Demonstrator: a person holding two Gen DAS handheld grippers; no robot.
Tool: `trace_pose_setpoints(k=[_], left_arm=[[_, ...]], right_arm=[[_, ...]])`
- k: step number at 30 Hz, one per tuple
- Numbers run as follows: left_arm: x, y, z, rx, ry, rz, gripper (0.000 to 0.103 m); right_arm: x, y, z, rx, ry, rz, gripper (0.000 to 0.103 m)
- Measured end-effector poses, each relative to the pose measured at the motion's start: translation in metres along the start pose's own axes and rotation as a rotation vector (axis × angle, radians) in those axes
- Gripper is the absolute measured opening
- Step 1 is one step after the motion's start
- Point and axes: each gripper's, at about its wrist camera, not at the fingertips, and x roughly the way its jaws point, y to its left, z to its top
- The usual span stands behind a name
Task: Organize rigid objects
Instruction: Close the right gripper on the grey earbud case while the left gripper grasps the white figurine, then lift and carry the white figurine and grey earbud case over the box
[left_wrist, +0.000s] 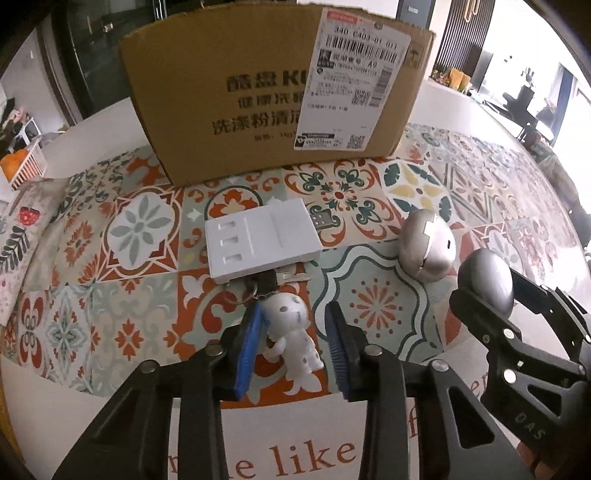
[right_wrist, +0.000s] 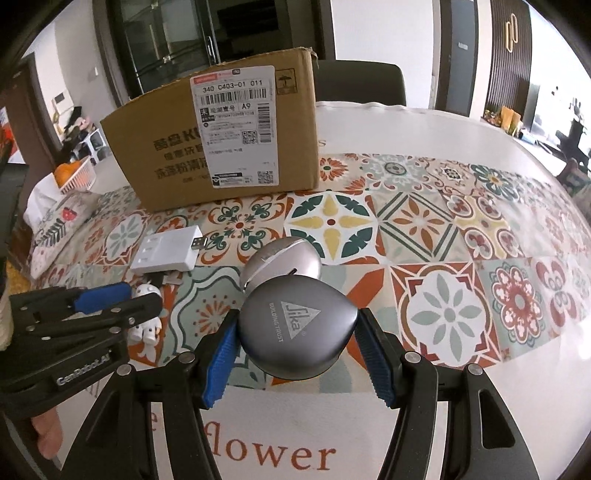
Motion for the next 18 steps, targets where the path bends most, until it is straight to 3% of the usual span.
trace_pose_setpoints(k=[8,18], left_arm=[[0.016,-0.001,0.001,0.002,0.045,0.005,0.029],[0.002,0.001,-0.003,0.01,-0.005,-0.039,0.028]], right_arm=[[0.007,-0.003,-0.001,0.031,0.013,0.018,0.062],[0.004,0.001,0.0,0.038,0.017,0.031,0.062]])
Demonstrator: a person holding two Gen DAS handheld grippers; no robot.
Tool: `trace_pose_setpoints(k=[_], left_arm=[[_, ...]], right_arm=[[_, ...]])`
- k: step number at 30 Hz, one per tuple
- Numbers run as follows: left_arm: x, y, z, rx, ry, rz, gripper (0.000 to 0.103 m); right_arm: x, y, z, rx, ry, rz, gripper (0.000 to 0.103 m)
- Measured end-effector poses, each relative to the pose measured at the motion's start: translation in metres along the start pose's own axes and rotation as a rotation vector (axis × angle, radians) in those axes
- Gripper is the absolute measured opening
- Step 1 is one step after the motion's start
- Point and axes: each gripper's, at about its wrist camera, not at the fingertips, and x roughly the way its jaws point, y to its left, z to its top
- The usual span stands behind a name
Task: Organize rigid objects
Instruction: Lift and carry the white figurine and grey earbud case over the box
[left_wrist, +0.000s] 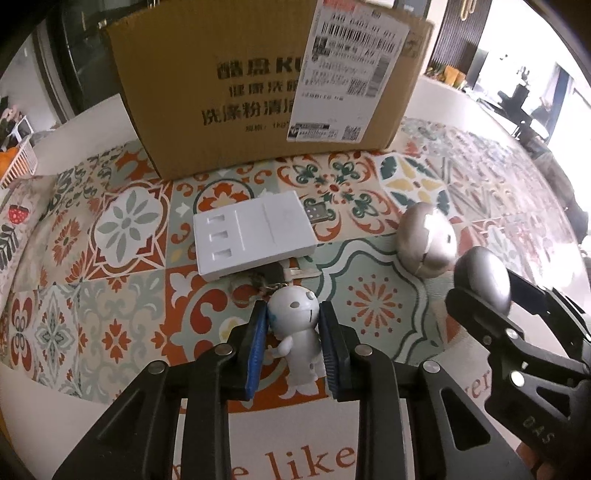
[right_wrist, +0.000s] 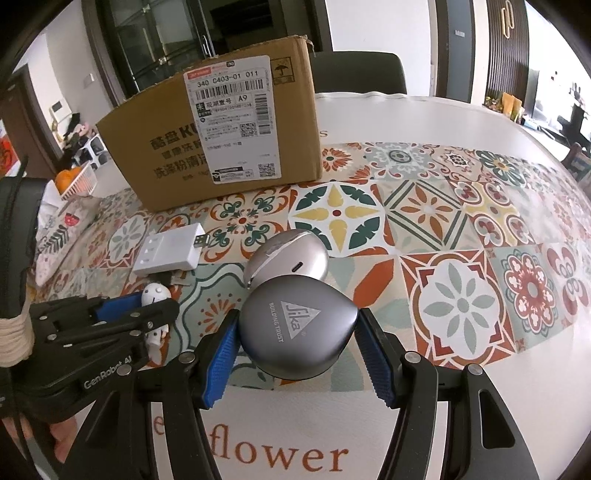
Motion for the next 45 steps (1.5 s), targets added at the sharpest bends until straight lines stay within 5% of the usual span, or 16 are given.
trace_pose_setpoints(k=[25,45], left_arm=[[-0.114,0.019,0.005,-0.002,-0.216,-0.022,0.028],[-0.174,0.032,0.039,0.013,-0.356,0.01,0.028]], right_arm=[[-0.077,0.039,0.024,-0.042,-0.102,0.033,0.062],[-0.118,0.067,0.07,-0.098,-0.211,0.067,0.062]])
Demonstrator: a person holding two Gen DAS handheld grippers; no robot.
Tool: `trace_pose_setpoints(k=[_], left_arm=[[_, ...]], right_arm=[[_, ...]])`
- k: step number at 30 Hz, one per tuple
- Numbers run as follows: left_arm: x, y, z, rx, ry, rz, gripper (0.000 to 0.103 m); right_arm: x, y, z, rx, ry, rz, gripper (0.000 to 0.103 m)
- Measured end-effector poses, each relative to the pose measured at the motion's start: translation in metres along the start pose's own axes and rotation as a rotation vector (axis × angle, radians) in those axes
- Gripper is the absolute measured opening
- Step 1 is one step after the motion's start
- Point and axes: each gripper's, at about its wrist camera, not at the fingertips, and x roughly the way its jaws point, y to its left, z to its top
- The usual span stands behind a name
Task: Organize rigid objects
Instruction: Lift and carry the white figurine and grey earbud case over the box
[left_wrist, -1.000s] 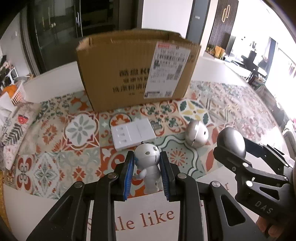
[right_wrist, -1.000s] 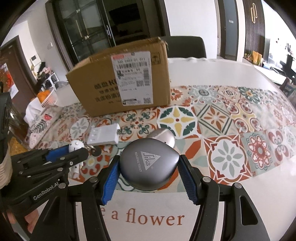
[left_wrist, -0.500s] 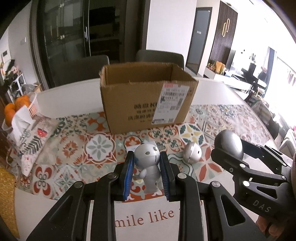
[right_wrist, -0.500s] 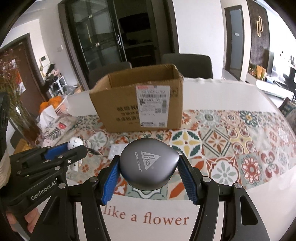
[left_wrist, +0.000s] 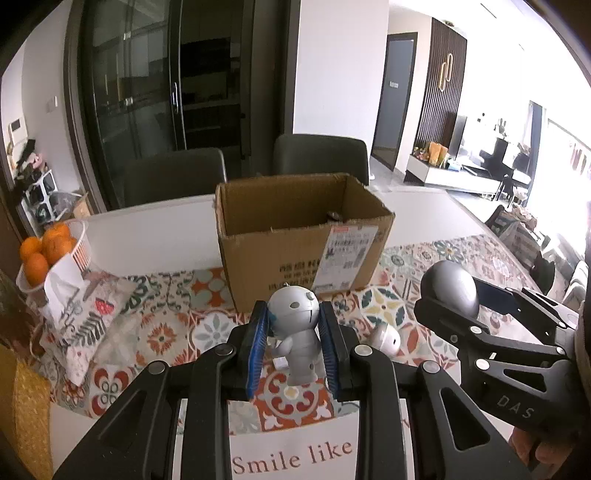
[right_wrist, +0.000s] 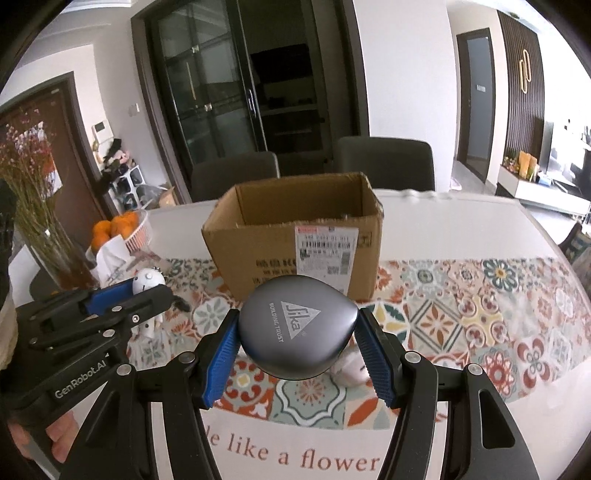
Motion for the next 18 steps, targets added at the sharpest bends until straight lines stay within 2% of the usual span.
trace_pose_setpoints(k=[18], left_arm=[[-0.004,0.008,0.061,0.037,-0.102,0.026,0.028]], right_arm=[[0.007,0.003,0.063,-0.023,-0.082,0.018,0.062]])
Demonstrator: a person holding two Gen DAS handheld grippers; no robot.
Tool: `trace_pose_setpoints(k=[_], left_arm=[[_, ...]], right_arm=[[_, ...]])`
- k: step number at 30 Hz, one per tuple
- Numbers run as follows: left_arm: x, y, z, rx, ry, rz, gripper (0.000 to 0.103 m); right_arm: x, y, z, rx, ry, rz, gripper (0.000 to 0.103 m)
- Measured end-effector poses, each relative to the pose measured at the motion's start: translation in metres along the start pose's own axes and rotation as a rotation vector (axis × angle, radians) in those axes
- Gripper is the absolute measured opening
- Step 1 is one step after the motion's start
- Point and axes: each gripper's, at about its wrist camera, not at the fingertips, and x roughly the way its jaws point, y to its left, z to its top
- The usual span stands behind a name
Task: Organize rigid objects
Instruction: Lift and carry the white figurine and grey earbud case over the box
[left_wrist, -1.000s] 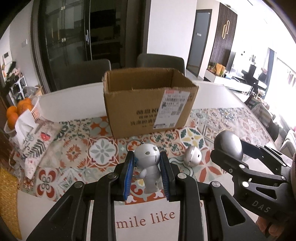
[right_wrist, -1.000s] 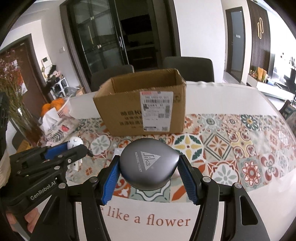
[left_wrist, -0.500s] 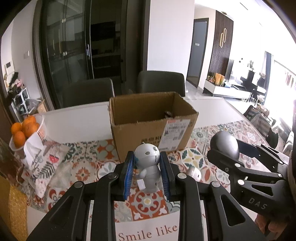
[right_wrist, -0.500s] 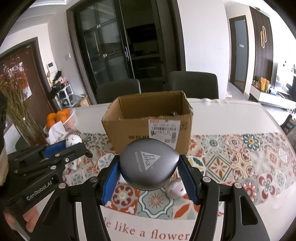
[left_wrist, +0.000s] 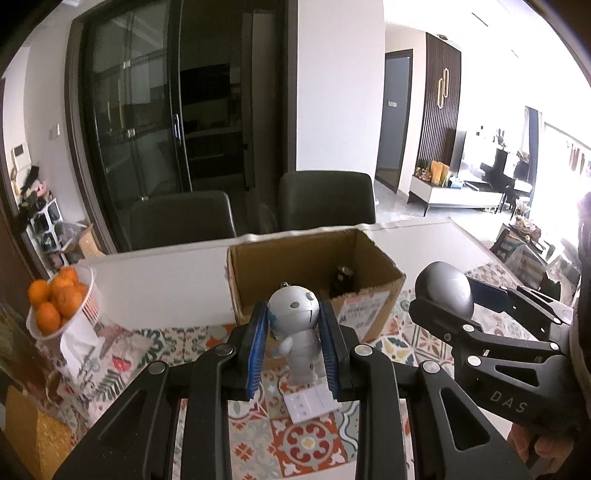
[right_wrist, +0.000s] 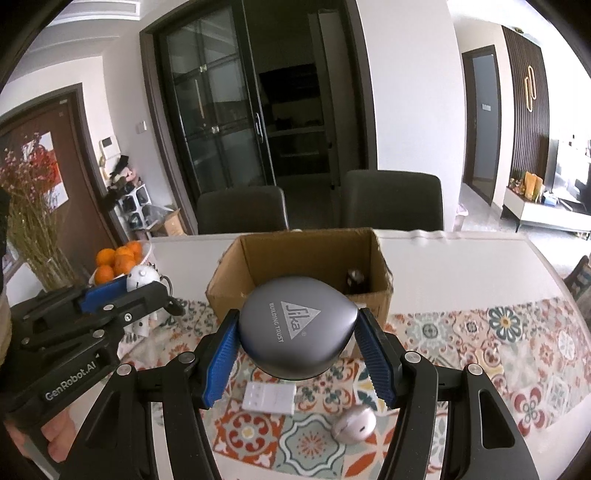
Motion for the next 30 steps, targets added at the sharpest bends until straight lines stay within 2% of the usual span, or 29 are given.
trace_pose_setpoints(k=[6,15,24,30], left_arm=[[0.008,0.002,0.022,0.015,-0.025,0.003,0.028],[0.032,0.009,0.049,-0.003,-0.007,-0.022,0.028],[0.069,0.01,0.062,-0.002,0.053,-0.016,0.028],[0.101,0.012,0.064,0.009,0.119,0.002,0.028]], right_arm=[[0.006,0.001,0.022,-0.02,-0.026,-0.01,0.062],[0.025,-0.007,0.051,-0.027,-0.035,-0.007,0.062],[0.062,-0.02,0.063,-0.013,0.044,0.013,0.062],[0.095,-0.031,0.067,-0.021,0.125,-0.008,0.062]])
